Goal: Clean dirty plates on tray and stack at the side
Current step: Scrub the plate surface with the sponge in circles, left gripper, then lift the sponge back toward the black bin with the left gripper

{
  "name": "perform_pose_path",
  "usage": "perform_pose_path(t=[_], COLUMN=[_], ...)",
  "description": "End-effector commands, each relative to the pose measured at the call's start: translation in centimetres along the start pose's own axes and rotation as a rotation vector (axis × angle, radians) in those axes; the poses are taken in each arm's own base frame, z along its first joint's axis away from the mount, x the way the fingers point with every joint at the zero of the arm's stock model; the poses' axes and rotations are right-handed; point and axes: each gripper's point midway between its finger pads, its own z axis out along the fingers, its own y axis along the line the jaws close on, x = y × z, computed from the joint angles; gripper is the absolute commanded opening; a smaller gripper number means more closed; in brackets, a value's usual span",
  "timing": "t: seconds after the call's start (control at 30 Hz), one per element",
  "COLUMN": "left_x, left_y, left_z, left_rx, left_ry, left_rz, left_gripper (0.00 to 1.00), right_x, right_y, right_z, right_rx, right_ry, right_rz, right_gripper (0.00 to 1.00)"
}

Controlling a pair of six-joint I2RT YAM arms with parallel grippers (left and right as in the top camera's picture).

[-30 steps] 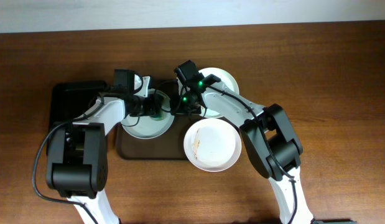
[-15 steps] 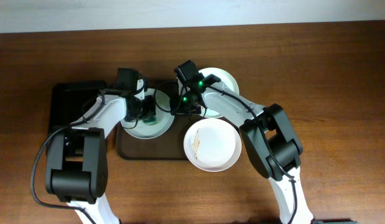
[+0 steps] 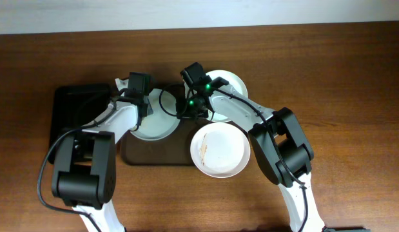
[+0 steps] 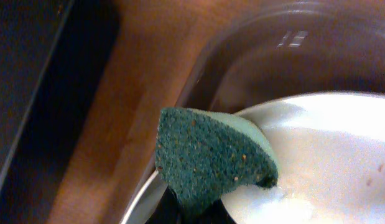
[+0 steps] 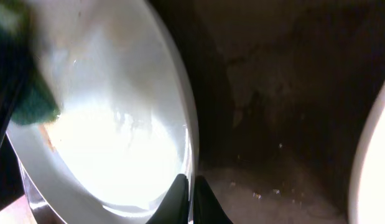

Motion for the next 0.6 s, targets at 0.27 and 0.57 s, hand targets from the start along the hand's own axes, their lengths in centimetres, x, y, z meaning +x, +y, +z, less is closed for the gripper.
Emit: perform_pose_path(t=[0.27,0.57], left_x=[13.3,12.3], left_y=[-5.8,-6.5], left_z=[3.8,1.5], left_rx=[0.487,0.592], left_ry=[0.341,0.448], left_rz=[0.478,0.461], left_gripper=[0.00,0.00], right_x=[0.6,0.6], right_y=[-1.6,-1.6], right_z=[0.7,0.7], right_rx=[0.041,0.041], right_ry=[0.024,0.024], right_rz=[0.008,0.008], right_gripper=[0.04,0.04])
